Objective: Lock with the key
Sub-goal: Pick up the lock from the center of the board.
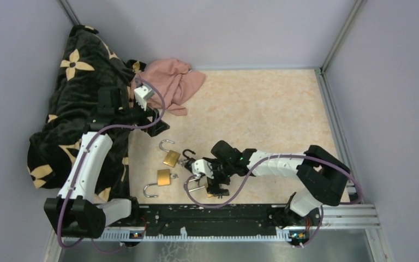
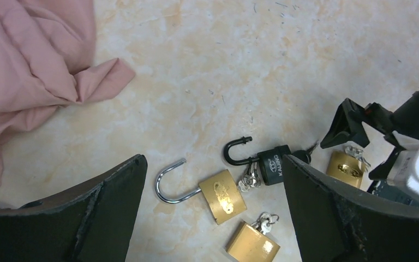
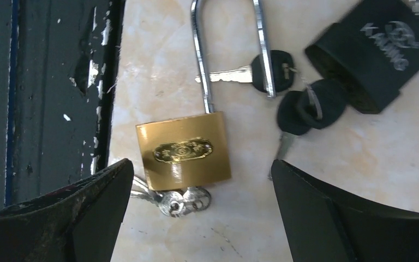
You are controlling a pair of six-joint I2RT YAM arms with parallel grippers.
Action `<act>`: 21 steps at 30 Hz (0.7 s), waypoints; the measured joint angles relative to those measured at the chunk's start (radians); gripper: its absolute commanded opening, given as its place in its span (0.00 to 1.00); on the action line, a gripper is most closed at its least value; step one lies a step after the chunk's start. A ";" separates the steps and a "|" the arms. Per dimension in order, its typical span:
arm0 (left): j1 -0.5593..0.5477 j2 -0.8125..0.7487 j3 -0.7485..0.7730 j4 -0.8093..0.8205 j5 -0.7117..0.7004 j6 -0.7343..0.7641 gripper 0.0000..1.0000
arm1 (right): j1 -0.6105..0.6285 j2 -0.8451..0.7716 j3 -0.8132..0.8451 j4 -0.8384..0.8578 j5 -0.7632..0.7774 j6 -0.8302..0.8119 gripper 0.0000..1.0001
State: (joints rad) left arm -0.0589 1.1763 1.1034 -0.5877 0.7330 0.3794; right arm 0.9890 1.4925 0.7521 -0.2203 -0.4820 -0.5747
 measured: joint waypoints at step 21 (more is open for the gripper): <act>0.000 0.004 -0.039 -0.091 0.019 0.026 0.99 | 0.091 0.108 0.046 0.005 0.091 -0.050 0.69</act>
State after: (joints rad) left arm -0.0589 1.1801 1.0645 -0.6788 0.7521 0.4053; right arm 1.0801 1.6005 0.7979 -0.2150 -0.3912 -0.6250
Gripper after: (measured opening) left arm 0.987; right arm 0.806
